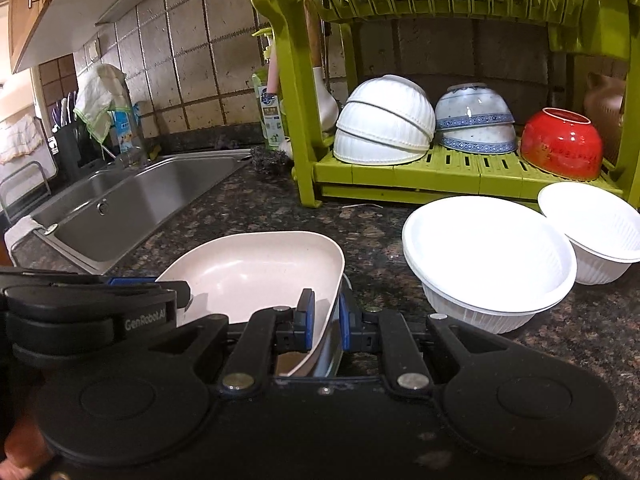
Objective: Organize plates and bowls
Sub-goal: 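Carry the pale pink plate with the left gripper toward the light blue plate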
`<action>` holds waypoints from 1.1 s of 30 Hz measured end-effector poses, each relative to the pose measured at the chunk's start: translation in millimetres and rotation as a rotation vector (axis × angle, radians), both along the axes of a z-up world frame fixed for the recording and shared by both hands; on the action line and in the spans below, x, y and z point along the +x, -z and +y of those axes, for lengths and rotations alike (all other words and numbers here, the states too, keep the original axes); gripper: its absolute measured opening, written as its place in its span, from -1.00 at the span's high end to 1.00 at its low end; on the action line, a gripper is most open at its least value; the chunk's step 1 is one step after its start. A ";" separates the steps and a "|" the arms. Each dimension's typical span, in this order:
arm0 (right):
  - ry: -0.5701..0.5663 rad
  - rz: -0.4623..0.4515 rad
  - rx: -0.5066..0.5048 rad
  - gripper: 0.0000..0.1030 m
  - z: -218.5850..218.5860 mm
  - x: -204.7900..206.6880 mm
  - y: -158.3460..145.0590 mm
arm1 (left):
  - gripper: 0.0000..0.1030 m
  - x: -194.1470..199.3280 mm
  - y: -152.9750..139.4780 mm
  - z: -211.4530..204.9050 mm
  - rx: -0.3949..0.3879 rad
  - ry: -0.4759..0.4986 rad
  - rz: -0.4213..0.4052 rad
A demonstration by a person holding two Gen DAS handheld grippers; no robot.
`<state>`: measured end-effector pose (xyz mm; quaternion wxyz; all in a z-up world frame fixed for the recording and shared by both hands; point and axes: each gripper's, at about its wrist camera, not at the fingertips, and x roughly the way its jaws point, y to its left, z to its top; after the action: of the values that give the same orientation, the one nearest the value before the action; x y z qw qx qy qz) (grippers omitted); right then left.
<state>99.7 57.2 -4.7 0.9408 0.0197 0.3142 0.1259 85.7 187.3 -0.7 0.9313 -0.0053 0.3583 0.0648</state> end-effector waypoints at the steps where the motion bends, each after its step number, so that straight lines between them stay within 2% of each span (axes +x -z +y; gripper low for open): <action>1: 0.001 -0.003 -0.005 0.70 0.4 0.4 0.3 | 0.56 1.5 1.0 -0.7 0.001 0.001 0.005; 7: -0.005 0.017 0.023 0.56 -3.2 2.1 0.9 | 0.53 2.1 2.5 -2.5 0.007 0.010 0.009; 16: -0.020 0.027 0.025 0.56 -2.9 -3.1 0.3 | 0.53 2.4 2.2 2.2 -0.006 -0.020 0.015; 23: -0.058 0.077 0.022 0.56 -8.8 -11.5 7.4 | 0.52 3.3 3.0 7.9 -0.027 -0.042 0.025; 33: -0.050 0.110 0.053 0.56 -13.4 -13.2 10.1 | 0.52 0.6 -1.1 2.8 -0.043 -0.026 0.018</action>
<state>86.5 43.7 -14.8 0.9178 0.0438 0.3622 0.1564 86.3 190.1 0.4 0.9268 -0.0293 0.3681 0.0691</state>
